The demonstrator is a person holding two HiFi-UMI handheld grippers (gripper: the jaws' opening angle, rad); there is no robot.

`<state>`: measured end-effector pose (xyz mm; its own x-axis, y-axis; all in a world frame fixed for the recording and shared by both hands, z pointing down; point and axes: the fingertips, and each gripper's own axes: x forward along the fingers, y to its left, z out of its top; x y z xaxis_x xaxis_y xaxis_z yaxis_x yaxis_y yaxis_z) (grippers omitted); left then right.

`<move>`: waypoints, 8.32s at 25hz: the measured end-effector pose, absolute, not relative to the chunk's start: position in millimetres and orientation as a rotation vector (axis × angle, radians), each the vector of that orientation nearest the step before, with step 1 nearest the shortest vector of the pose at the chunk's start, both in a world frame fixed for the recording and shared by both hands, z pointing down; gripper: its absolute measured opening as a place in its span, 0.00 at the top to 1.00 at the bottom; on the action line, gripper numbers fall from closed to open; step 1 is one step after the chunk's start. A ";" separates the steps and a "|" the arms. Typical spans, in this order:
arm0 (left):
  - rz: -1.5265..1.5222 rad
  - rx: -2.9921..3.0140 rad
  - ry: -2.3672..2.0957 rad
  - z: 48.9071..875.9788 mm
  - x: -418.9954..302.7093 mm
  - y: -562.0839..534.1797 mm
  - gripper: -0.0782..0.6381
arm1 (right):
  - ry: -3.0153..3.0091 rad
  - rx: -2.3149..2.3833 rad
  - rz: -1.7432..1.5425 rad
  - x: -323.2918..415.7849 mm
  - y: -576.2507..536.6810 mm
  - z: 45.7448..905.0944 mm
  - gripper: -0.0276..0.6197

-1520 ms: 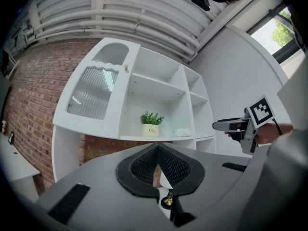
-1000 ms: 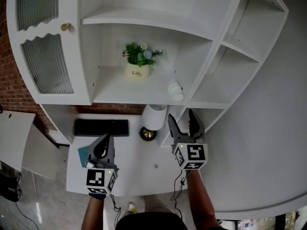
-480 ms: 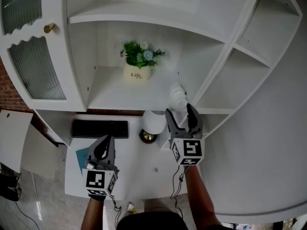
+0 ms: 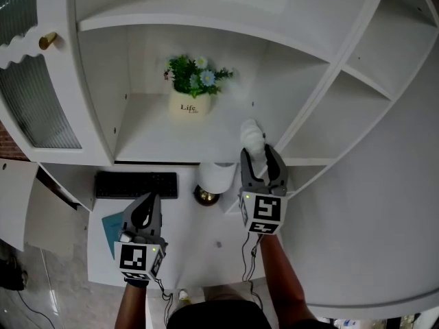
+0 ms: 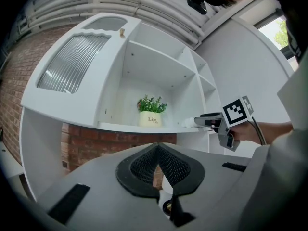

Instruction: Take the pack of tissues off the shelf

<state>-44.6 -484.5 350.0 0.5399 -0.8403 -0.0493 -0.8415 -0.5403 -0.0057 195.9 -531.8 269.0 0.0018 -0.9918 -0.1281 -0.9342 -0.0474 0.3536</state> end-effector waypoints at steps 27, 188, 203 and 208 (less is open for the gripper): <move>0.071 -2.751 1.434 344.1 -31.2 -446.2 0.87 | -2.055 2.135 -0.421 198.8 -486.1 272.6 0.85; -0.306 -2.805 1.790 583.1 -80.9 -328.3 0.87 | -2.357 1.630 0.386 80.5 -337.6 550.6 0.95; -0.063 -2.608 1.690 450.8 -91.5 -330.6 0.87 | -2.474 1.820 0.138 117.1 -317.8 427.0 0.96; -0.050 -2.590 1.689 443.2 -94.4 -322.7 0.87 | -2.489 1.810 0.114 112.6 -312.1 420.1 0.95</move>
<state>-94.4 -322.7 443.2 0.4032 -0.9151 0.0006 -0.9135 -0.4026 -0.0586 112.6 -312.1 420.1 -0.3078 -0.9468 0.0937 -0.9514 0.3070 -0.0232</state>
